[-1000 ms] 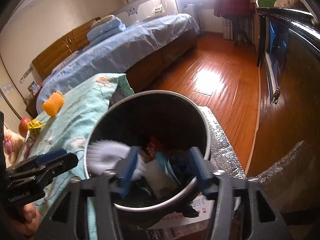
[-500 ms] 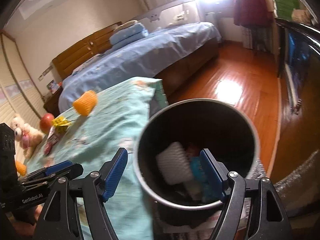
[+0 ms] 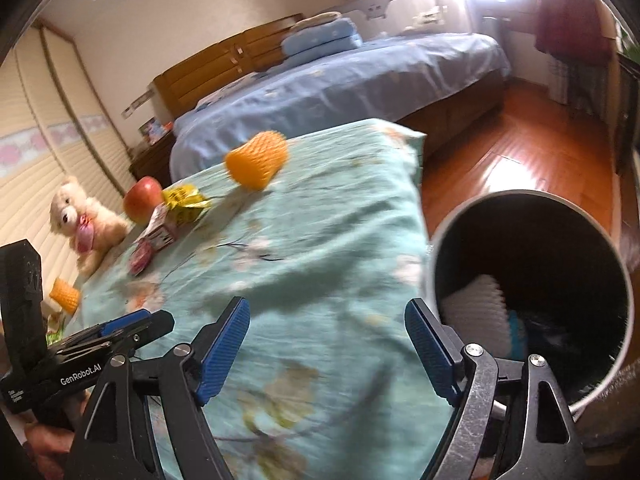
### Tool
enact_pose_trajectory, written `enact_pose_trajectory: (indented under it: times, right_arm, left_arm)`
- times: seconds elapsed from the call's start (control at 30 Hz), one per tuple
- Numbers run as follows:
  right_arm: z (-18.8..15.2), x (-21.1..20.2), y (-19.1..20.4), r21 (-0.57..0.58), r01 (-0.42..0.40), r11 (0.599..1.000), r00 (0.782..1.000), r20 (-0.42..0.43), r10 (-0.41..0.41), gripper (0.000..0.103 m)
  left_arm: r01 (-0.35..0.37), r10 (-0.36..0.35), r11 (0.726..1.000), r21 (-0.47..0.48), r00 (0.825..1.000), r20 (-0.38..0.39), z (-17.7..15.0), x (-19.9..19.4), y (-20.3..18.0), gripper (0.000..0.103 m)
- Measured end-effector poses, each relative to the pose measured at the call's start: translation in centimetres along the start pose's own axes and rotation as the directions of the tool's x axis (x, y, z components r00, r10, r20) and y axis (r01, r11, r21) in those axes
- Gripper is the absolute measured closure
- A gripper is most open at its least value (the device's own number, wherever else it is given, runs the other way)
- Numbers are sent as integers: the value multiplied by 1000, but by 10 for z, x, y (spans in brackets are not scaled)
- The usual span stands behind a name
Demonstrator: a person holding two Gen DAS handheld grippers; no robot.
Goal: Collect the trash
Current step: 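Move both open tools back over the bed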
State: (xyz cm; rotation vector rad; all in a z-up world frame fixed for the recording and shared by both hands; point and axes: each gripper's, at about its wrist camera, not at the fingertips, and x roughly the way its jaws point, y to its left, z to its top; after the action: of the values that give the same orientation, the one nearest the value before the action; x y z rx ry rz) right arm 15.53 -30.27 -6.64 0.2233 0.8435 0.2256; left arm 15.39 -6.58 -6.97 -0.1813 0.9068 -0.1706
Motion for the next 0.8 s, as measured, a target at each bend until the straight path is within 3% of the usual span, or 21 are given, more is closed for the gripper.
enact_pose_trajectory:
  times: [0.27, 0.8]
  right_arm:
    - [11, 32, 27, -36, -58, 998, 997, -58, 56, 22]
    - [54, 83, 48, -91, -77, 993, 996, -61, 71, 22]
  left_arm:
    - [-60, 62, 996, -65, 998, 32, 15, 1, 31, 37]
    - [-140, 145, 985, -96, 988, 50, 61, 25, 67, 37]
